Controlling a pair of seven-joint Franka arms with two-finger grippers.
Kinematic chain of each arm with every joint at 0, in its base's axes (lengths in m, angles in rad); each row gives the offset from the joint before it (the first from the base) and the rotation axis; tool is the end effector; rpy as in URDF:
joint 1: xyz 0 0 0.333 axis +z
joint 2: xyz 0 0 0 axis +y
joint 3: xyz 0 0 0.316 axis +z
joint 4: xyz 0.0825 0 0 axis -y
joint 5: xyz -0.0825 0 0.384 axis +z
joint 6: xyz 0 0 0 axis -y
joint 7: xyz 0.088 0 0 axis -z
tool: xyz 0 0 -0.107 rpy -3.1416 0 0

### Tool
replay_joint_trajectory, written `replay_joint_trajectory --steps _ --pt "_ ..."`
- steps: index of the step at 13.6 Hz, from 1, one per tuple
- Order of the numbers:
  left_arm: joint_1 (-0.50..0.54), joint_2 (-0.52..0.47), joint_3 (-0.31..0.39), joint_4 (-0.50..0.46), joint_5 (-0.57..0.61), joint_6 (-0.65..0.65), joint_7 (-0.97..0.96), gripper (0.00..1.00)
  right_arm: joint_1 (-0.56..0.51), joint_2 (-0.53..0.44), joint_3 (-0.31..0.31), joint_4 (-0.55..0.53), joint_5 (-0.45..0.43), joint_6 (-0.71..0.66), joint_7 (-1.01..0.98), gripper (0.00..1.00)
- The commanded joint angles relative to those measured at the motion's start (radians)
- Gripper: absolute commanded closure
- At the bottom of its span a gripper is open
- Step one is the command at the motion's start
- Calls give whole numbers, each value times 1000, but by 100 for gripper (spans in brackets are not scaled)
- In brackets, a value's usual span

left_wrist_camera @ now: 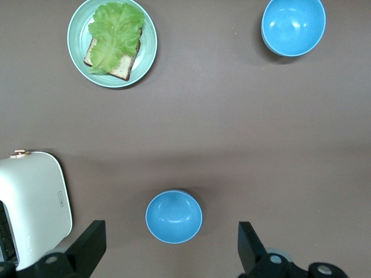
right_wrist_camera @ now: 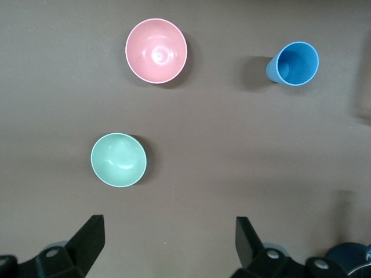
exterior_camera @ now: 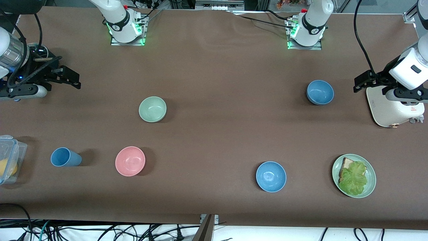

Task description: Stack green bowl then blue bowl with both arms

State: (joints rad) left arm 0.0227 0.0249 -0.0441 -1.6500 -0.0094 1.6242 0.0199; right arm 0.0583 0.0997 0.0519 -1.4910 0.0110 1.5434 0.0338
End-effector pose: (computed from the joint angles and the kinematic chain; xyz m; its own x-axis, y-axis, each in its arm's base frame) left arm 0.5632 -0.0127 0.5777 0.9979 -0.0408 -0.0504 -0.0403 -0.9991 0.0115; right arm 0.5784 0.0637 0.6031 0.9959 0.0765 -0.0477 0.0759 -0.9970 -0.0146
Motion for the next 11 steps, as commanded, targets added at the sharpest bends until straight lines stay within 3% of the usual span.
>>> replay_joint_trajectory --steps 1,11 --pt "-6 -2 4 -4 -23 5 -2 0 -8 1 9 15 -5 -16 5 0" --pt "-6 -2 4 -4 -23 3 0 0 -6 37 11 12 1 -8 -9 0"
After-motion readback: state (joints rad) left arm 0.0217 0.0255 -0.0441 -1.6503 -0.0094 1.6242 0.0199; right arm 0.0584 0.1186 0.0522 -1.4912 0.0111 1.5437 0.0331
